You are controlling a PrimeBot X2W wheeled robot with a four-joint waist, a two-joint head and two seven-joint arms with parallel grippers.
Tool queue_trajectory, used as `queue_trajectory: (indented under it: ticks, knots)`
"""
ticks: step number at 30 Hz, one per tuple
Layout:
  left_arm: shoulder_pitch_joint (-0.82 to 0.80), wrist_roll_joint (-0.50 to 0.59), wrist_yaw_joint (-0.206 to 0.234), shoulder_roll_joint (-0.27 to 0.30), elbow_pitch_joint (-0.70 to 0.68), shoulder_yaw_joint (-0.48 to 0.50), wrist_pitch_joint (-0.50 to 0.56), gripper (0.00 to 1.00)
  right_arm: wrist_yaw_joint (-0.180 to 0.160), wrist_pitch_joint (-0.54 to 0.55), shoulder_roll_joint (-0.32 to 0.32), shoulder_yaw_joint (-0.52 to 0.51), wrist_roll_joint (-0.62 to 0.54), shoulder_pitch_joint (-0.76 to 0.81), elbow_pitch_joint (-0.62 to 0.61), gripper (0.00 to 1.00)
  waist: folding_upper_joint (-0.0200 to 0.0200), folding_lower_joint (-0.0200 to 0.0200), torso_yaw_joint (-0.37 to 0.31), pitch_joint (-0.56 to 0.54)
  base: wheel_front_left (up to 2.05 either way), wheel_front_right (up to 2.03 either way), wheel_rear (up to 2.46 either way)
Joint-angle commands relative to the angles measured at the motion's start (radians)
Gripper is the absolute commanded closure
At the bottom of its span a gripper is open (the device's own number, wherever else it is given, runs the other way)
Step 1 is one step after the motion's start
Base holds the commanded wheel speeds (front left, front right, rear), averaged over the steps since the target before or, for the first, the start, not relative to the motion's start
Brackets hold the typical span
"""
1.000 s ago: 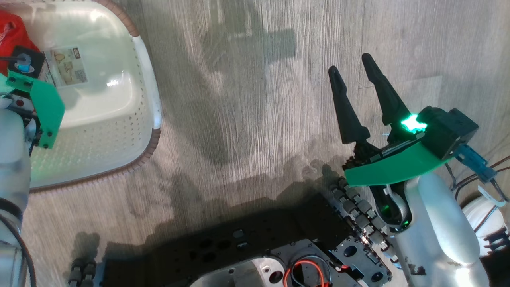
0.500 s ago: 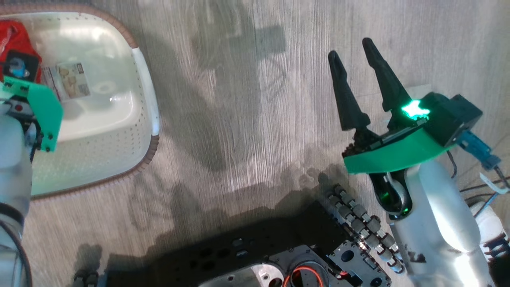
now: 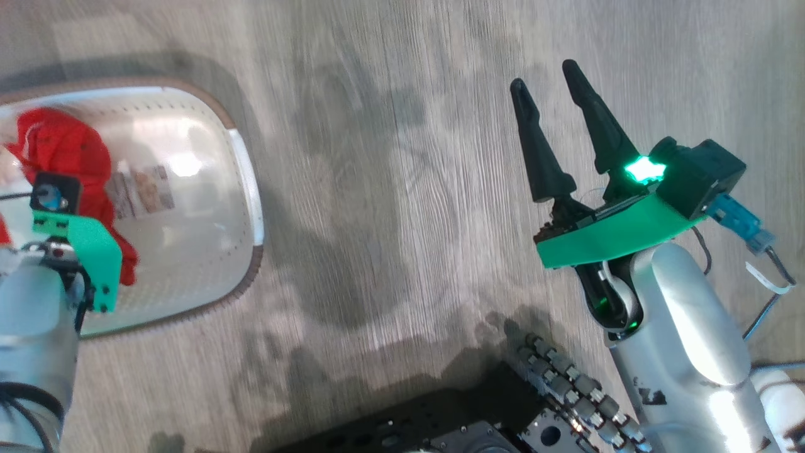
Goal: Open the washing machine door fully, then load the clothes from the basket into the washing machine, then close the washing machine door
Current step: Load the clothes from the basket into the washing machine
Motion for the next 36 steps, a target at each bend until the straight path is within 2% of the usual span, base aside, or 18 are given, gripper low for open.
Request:
queue_trajectory:
  ticks: [1,7,12,18,24,36]
  knots:
    - [0.032,-0.007,0.01,0.032,-0.006,0.028,-0.016,1.0,0.0,-0.006,0.001,0.017,0.001,0.041,-0.021,0.0,-0.0001,0.0,0.011,-0.045,0.0,0.0,0.0]
    - [0.082,-0.044,0.013,0.018,-0.006,0.048,-0.117,1.0,0.0,-0.006,0.001,0.019,-0.004,0.051,0.003,0.0,-0.0001,0.0,0.033,-0.126,0.0,0.0,0.0]
    - [0.114,-0.077,-0.01,0.004,-0.015,0.064,-0.213,1.0,0.0,-0.006,0.001,0.019,-0.012,0.056,0.023,0.0,-0.0001,0.0,0.056,-0.184,0.0,0.0,0.0]
    - [0.15,-0.102,-0.014,-0.01,-0.076,0.076,-0.252,1.0,0.0,-0.006,0.001,0.013,-0.024,0.063,0.042,0.0,-0.0001,0.0,0.083,-0.245,0.0,0.0,0.0]
    - [0.235,-0.117,-0.015,-0.023,-0.326,0.108,-0.254,1.0,0.0,-0.006,0.001,0.003,-0.036,0.079,0.059,0.0,-0.0001,0.0,0.113,-0.303,0.0,0.0,0.0]
    - [0.381,-0.103,-0.023,-0.066,-0.699,0.203,-0.254,1.0,0.0,-0.006,0.001,-0.004,-0.048,0.113,0.088,0.0,-0.0001,0.0,0.145,-0.411,0.0,0.0,0.0]
